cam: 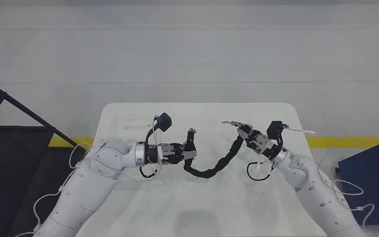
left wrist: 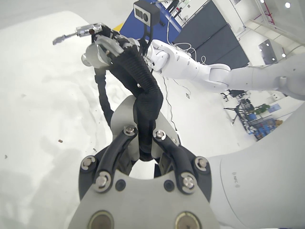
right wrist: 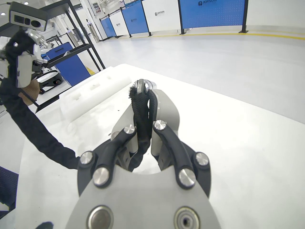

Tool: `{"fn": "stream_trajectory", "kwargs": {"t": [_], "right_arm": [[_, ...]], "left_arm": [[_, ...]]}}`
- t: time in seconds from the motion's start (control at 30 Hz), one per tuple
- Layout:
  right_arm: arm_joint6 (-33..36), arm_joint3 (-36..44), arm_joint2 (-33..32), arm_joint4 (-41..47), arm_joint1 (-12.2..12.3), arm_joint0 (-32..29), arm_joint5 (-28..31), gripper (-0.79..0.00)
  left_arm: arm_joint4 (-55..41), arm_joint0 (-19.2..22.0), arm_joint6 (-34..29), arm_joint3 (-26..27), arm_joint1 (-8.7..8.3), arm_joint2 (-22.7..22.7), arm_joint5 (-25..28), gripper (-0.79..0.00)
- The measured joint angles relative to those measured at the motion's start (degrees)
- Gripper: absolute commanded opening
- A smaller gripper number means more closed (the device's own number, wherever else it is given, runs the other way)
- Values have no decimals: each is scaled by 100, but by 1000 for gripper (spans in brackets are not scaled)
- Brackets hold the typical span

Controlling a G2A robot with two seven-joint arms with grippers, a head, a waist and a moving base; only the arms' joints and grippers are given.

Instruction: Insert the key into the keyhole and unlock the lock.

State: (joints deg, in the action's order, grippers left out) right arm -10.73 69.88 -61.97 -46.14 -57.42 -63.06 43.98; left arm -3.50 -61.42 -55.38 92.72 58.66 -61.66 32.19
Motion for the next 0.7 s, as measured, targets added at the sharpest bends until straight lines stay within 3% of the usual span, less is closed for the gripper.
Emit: {"fn": "stream_trajectory", "kwargs": {"t": [0.17, 0.5, 0.7], "right_arm": [[398, -261, 174, 254, -96, 234, 11, -785], [809, -871, 554, 289, -308, 598, -266, -785], [958, -1129, 720, 236, -416, 707, -452, -785]], "left_arm": [[-272, 749, -303, -869, 198, 687, -240, -785], [-280, 1725, -590, -2286, 606, 1729, -312, -785], [481, 2209, -619, -3013, 841, 2253, -199, -785]]}}
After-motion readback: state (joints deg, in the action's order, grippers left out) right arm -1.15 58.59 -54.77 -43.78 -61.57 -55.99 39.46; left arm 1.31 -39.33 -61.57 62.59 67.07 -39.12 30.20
